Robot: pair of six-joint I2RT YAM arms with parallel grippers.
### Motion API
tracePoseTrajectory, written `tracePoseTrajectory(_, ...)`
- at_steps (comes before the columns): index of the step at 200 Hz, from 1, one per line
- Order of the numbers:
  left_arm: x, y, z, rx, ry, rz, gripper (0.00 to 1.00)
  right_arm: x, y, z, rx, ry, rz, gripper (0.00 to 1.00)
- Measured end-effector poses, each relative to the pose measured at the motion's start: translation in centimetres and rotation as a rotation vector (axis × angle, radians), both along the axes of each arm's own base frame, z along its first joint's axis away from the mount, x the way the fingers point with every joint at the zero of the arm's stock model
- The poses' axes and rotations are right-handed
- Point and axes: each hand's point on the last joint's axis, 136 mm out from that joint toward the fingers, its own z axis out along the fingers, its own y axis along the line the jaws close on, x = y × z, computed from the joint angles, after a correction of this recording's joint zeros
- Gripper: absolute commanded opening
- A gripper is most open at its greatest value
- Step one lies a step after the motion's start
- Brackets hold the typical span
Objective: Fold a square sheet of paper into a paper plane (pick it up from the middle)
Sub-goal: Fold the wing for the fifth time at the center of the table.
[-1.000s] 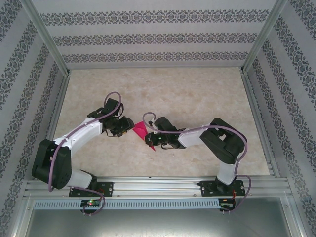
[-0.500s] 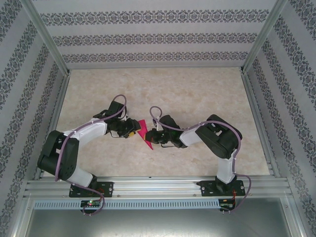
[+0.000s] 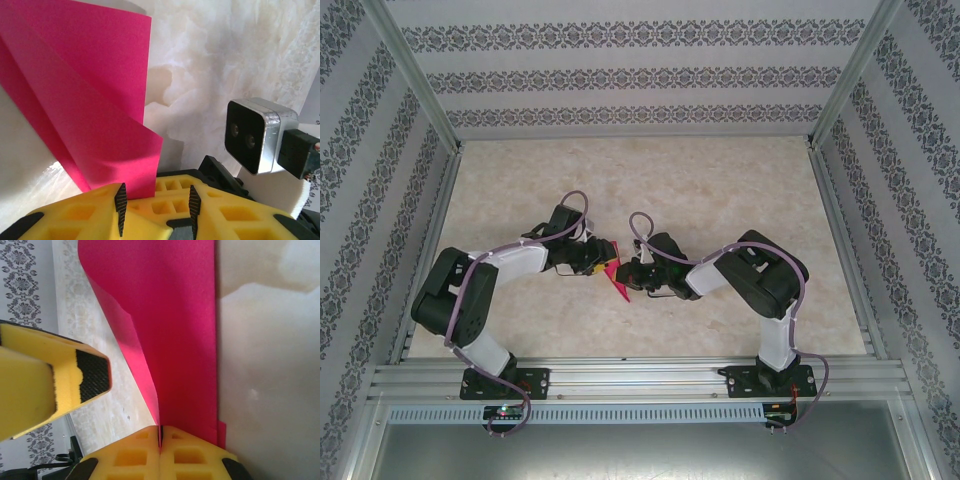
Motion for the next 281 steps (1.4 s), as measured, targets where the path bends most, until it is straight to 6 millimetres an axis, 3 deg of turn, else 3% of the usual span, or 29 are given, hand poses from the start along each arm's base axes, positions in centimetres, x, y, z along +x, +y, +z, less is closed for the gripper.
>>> tracePoseTrajectory(99,0.4,-0.4,-1.9,-0.009,0.029,-0.001,0.41,0.0,0.0,-0.1,-0.002,0.016,-0.007,0.0)
tracePoseTrajectory(157,0.3,-0.2,-3.2,0.018,0.071,0.006,0.34,-0.1,-0.2,-0.1,-0.023,0.034,-0.013,0.09)
tracePoseTrajectory(222,0.2,-0.5,-3.4,0.019,0.08,-0.003,0.33,-0.5,-1.4,0.1,-0.088,0.065,-0.042,0.17)
tracePoseTrajectory(281,0.2,-0.4,-3.3,0.028,0.086,0.001,0.33,-1.4,-2.6,-0.3,-0.146,0.083,-0.045,0.07)
